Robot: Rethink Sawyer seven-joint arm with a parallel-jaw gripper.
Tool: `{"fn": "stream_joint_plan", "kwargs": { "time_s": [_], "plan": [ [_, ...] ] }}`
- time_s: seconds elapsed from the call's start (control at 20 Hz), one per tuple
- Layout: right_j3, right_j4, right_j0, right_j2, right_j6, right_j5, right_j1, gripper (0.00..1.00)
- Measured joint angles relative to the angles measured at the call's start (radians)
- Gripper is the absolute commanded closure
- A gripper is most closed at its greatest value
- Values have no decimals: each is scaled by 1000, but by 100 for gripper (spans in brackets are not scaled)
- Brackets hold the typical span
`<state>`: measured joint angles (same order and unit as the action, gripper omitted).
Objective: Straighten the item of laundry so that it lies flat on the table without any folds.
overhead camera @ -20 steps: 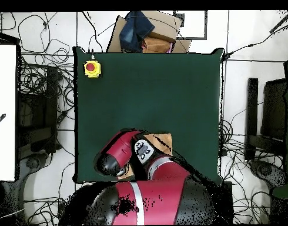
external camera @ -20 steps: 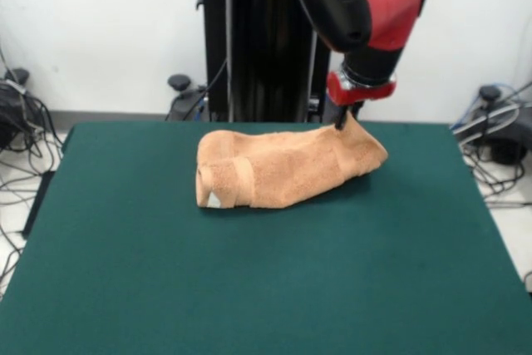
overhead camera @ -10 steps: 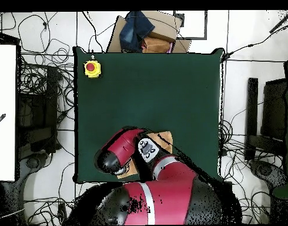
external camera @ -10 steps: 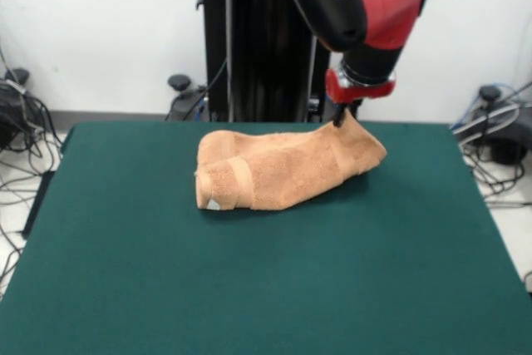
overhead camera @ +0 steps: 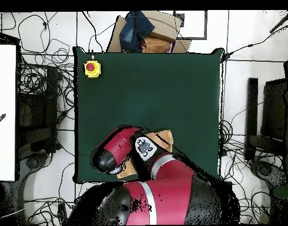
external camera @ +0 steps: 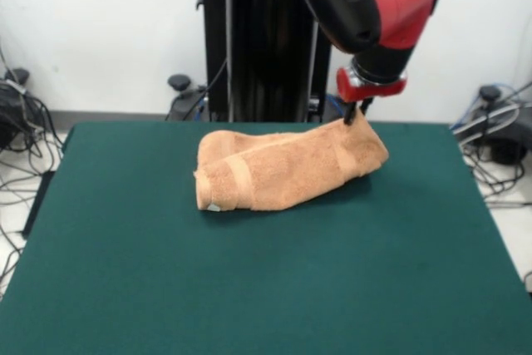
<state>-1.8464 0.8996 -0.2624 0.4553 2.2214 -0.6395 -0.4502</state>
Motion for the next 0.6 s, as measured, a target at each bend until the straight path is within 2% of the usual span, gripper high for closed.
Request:
{"fn": "stream_joint_plan", "kwargs": {
  "time_s": [0.6],
  "plan": [
    [35,-47,-16,41,0,-111,1,100]
  ]
}}
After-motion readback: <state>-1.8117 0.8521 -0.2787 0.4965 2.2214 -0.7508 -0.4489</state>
